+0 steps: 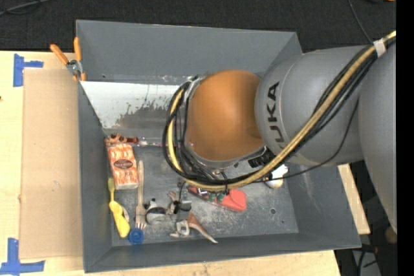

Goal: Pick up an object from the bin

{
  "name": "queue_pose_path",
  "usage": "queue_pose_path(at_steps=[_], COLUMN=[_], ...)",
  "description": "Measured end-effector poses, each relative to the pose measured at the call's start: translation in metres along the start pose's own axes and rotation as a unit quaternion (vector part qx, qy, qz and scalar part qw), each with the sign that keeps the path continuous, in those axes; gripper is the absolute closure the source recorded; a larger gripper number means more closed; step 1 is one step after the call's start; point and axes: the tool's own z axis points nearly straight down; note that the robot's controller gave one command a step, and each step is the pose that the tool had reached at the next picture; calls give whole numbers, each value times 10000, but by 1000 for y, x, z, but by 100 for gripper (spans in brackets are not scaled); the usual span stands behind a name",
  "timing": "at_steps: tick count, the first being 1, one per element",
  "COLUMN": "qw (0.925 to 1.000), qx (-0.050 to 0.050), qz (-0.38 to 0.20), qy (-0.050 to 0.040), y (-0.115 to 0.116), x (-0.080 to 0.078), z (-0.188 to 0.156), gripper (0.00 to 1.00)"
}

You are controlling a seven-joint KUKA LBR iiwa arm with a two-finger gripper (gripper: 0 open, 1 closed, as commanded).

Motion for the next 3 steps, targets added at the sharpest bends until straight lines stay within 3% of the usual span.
queue_pose_path(at_steps=[1,2,3], qw=[9998,9996,9996], qx=[17,-13,-14], qz=[194,-271,-268], qy=[46,-7,-4], y=[-55,-61,-61], x=[10,7,8], z=[91,98,98], gripper=[0,100,100])
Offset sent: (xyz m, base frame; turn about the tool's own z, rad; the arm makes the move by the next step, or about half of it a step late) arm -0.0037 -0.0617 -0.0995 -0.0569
